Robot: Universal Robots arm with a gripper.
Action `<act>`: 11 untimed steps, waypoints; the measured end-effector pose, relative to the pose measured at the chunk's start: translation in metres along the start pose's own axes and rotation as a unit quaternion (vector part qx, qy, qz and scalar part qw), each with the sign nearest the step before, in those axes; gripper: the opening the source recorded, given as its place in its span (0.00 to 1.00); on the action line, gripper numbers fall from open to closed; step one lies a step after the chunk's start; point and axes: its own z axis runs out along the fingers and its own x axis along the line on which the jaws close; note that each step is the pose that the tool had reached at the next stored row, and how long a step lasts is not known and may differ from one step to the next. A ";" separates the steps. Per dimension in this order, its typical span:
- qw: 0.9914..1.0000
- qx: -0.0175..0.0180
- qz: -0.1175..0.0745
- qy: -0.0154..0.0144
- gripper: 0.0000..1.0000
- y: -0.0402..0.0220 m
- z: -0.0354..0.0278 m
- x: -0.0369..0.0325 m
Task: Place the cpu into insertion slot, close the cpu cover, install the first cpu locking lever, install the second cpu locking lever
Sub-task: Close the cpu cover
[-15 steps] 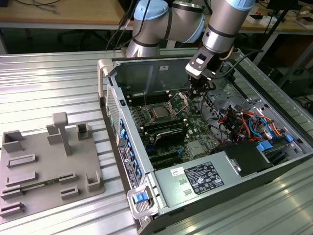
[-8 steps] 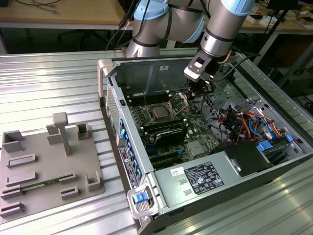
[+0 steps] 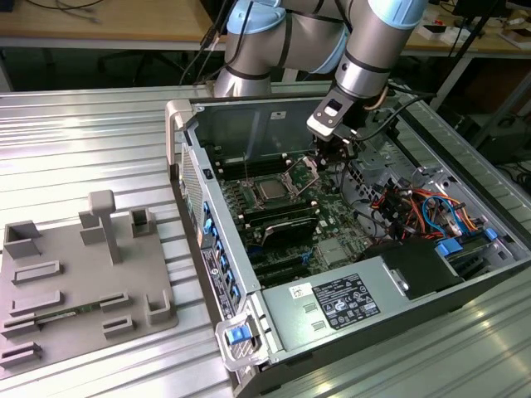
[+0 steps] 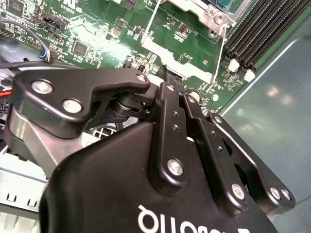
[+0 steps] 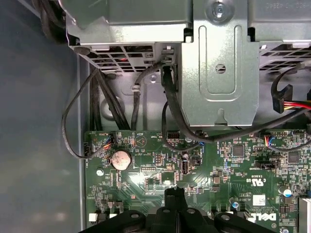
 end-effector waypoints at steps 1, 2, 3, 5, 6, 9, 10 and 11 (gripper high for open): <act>1.000 0.000 0.000 0.000 0.11 0.0000 0.0000 0.0000; 1.000 0.000 0.000 0.000 0.11 0.0000 0.0000 0.0000; 1.000 0.000 0.000 0.000 0.11 -0.0002 0.0000 0.0000; 1.000 0.000 0.000 0.000 0.11 -0.0013 0.0001 0.0000; 1.000 0.000 0.000 0.000 0.11 -0.0018 0.0001 0.0000; 1.000 0.000 0.000 0.000 0.11 -0.0034 0.0001 0.0000; 1.000 0.000 0.000 0.000 0.11 -0.0047 0.0002 0.0000; 1.000 0.000 0.000 0.000 0.11 -0.0066 0.0002 -0.0001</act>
